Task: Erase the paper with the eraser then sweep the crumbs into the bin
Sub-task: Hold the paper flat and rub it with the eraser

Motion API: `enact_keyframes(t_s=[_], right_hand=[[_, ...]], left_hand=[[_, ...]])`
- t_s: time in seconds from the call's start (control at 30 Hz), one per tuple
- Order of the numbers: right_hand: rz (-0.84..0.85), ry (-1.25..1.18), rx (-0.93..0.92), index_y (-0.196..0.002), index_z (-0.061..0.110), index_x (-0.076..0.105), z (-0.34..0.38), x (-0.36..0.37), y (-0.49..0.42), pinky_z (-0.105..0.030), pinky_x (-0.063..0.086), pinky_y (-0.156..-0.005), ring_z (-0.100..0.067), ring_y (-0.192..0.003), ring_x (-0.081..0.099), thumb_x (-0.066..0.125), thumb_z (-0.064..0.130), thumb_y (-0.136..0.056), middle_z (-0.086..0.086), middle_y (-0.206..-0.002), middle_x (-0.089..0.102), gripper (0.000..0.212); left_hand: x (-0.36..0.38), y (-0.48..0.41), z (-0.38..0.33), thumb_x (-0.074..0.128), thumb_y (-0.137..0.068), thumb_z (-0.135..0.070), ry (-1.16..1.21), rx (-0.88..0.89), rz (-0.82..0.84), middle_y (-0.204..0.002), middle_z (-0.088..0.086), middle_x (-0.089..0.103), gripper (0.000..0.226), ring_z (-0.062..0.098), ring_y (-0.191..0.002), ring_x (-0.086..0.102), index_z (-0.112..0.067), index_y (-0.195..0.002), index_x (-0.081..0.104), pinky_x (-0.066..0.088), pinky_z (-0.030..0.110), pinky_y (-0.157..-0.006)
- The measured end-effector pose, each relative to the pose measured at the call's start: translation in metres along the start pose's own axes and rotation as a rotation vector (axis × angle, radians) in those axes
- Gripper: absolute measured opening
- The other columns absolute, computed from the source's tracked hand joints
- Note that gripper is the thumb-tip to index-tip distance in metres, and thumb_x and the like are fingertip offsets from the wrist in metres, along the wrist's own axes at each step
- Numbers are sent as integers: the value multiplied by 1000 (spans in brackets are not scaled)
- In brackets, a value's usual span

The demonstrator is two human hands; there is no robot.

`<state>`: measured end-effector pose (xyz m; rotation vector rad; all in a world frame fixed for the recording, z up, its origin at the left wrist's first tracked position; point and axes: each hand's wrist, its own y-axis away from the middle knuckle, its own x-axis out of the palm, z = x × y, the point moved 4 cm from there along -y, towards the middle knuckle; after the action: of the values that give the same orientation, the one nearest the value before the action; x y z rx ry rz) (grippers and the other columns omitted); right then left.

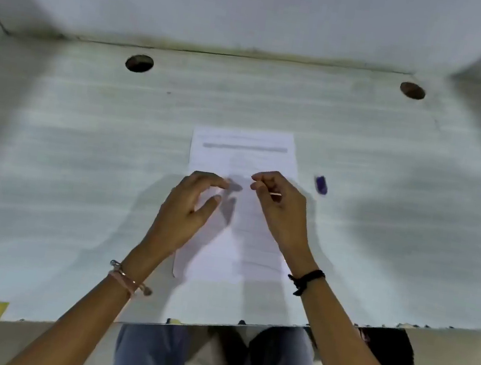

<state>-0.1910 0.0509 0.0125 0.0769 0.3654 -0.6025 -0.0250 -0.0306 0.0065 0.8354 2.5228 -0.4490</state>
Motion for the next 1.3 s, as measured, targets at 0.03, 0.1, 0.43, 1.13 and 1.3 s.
enact_keyframes(t_s=[0.03, 0.1, 0.43, 1.13, 1.3], right_hand=[[-13, 23, -28, -98, 18, 67, -5, 2, 5, -6, 44, -70, 1, -81, 61, 57, 13, -93, 8, -90, 70, 13], [-46, 85, -121, -98, 16, 67, -14, 4, 12, -5, 42, -68, 2, -79, 60, 58, 12, -92, 10, -88, 69, 12], [97, 430, -463, -112, 13, 65, -22, 14, 30, -17, 44, -89, -11, -105, 58, 55, 8, -93, 2, -113, 65, 23], [-450, 398, -128, -102, 14, 73, -61, -63, -16, -32, 51, -89, -21, -104, 62, 58, 6, -89, -2, -112, 70, 21], [-469, 245, -120, -87, 12, 74, -60, -69, -17, -9, 45, -80, -15, -91, 62, 61, -2, -83, -3, -98, 71, 20]], left_hand=[[3, 4, 8, 49, -90, -33, -57, 52, 7, -121, -13, 60, 28, 8, -118, 54, -26, -112, 65, 38, 28, -101], [6, 12, 23, 48, -88, -32, -228, 132, -17, -124, -15, 60, 31, 7, -124, 51, -28, -113, 66, 25, 46, -108], [3, 35, 35, 49, -90, -48, -419, 69, 83, -155, -14, 32, 49, 3, -147, 17, -38, -138, 48, -6, 46, -119], [15, 41, 32, 13, -78, -79, -595, 64, 95, -160, -20, 15, 78, 0, -148, 7, -46, -148, 29, -7, 48, -118], [14, 43, 31, 12, -75, -85, -615, 72, 127, -161, -19, 10, 85, 1, -148, 1, -46, -150, 23, -9, 46, -119]])
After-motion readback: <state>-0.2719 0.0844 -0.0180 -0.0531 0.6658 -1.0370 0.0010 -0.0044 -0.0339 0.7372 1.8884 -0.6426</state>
